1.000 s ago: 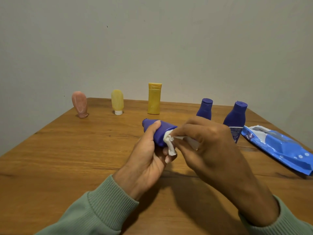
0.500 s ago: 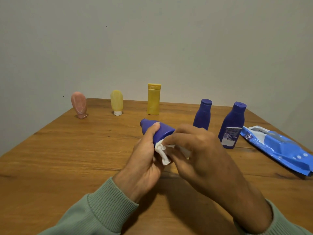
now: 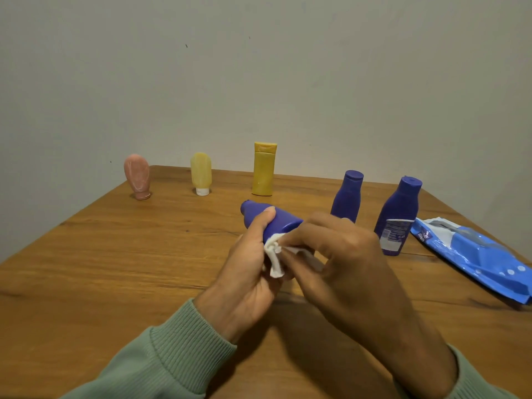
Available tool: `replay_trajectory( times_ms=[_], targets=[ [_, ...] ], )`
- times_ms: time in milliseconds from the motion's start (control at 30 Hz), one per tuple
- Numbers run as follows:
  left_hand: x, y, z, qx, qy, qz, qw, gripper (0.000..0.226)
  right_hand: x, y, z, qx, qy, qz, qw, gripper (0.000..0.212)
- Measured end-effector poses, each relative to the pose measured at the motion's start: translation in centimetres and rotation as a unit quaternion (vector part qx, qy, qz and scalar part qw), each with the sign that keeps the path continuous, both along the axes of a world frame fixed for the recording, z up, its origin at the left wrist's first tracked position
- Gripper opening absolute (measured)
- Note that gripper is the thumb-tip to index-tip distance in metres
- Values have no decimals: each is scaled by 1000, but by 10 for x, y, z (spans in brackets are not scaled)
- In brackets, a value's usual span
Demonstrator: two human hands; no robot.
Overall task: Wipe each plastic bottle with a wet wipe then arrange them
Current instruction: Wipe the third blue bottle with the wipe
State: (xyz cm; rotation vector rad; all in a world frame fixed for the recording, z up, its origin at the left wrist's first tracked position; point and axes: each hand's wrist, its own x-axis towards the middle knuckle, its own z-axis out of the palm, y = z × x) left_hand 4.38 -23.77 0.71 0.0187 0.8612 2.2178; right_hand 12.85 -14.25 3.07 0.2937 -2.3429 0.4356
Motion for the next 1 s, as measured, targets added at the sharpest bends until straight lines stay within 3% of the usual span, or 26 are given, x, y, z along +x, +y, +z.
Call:
replay_trajectory(
  times_ms=[100,267,400,600,833,1000],
  targets=[
    [0,-1,0,12,0,-12,1000,42,0,2,1,13,3,12,1000,29],
    [4,0,6,-8,100,35,994,26,1,20,12,-7,25,-9,1000,22],
    [6,-3,10,-10,117,43,992,23,3,36,21,-17,67,-43,997,17],
    [5,-5,14,-99,209,61,971,36,10,47,33,-64,100,-55,991,17],
    [2,-6,8,-219,405,50,886,42,9,45,32,-90,83,-39,992,20],
    [4,-7,6,-275,462,60,841,44,10,45,34,-105,66,-35,992,20]
  ],
)
